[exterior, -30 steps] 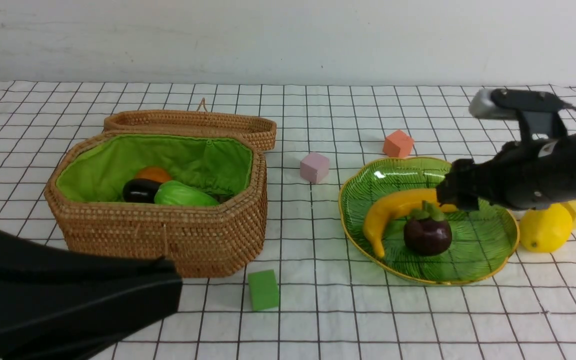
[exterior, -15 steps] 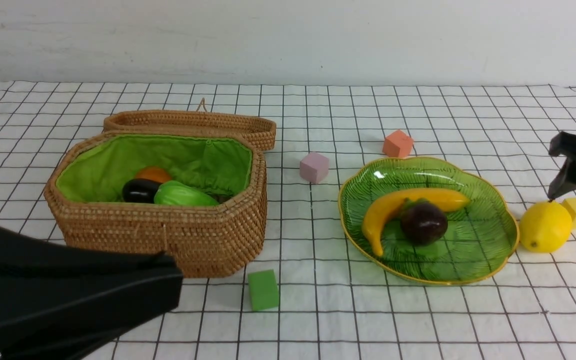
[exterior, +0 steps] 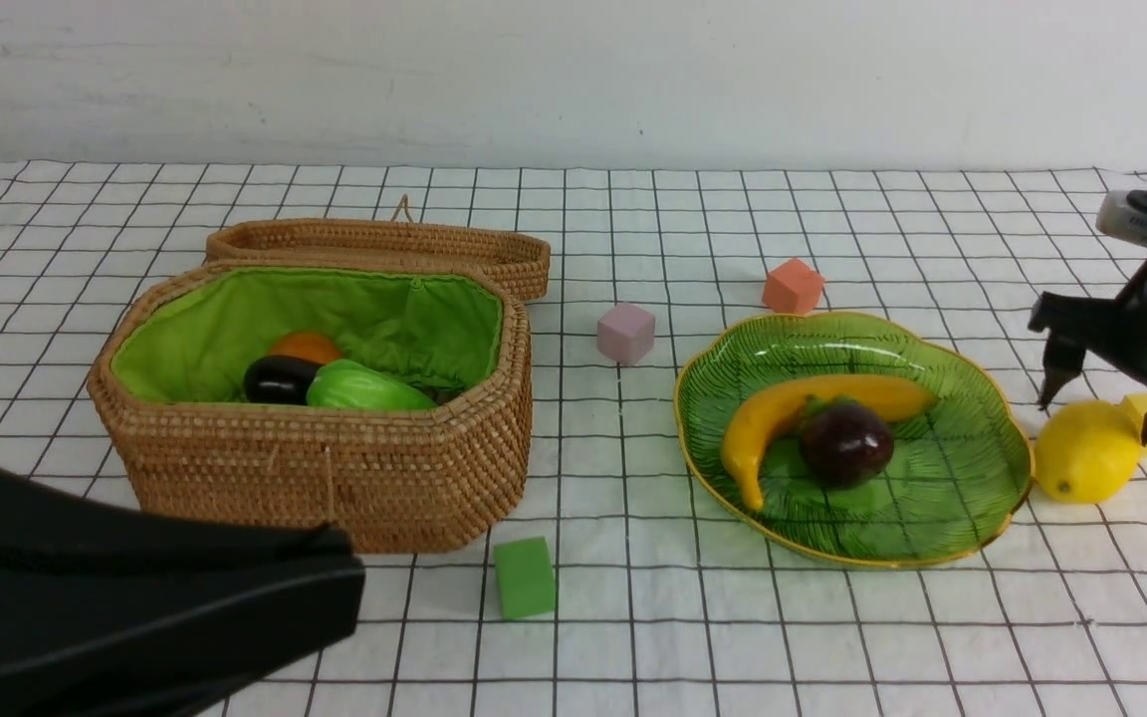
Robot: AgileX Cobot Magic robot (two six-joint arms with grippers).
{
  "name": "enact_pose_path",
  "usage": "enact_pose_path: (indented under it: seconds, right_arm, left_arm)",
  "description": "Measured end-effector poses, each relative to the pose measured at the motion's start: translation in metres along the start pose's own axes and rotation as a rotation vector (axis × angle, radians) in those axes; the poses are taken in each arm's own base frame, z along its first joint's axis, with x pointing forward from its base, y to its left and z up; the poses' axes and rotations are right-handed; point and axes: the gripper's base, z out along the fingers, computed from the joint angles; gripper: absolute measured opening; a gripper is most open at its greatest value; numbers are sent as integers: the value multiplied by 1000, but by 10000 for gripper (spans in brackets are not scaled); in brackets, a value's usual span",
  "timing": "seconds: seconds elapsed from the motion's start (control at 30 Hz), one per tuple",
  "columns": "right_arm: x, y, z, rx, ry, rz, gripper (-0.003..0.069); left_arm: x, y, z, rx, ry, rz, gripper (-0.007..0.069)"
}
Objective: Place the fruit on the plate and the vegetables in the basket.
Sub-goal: Use the right arm to grab a lemon and put it into the right plate
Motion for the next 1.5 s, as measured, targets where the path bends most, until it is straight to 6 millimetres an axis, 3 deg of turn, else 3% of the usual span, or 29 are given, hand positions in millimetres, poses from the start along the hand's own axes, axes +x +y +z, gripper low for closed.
enact_pose_path:
  seconds: [0.23, 0.6, 0.7, 0.8, 0.9, 0.97, 1.13, 1.23, 1.3, 1.4, 1.5]
  right_arm:
    - [1, -5, 30, 33, 80, 23, 604]
    - [4, -8, 26, 63, 130, -92, 577]
    - [7, -11, 15, 88, 148, -115, 577]
    - [6, -5, -27, 64, 98, -120, 577]
    - [12, 13, -67, -20, 37, -145, 577]
    - [20, 31, -79, -83, 28, -182, 577]
    - [41, 63, -65, -150, 67, -265, 577]
    - [48, 74, -34, -141, 104, -309, 577]
    - [48, 75, -23, -137, 109, -307, 578]
    - [47, 75, -21, -137, 101, -307, 644]
    - [42, 78, -34, -148, 81, -311, 680]
  left_arm:
    - [0, 0, 0, 0, 1, 0, -11]
    - [0, 0, 0, 2, 4, 0, -6]
    - [1, 0, 0, 3, 8, 0, -6]
    - [1, 0, 0, 4, 8, 0, -6]
    - [1, 0, 0, 2, 7, 2, -6]
    - [1, 0, 0, 2, 7, 2, -6]
    - [1, 0, 0, 5, 14, 2, -6]
    - [3, -1, 0, 11, 29, 2, -6]
    - [3, -1, 0, 11, 30, 3, -6]
    - [3, -1, 0, 10, 33, 6, -6]
    - [3, -1, 0, 10, 33, 7, -6]
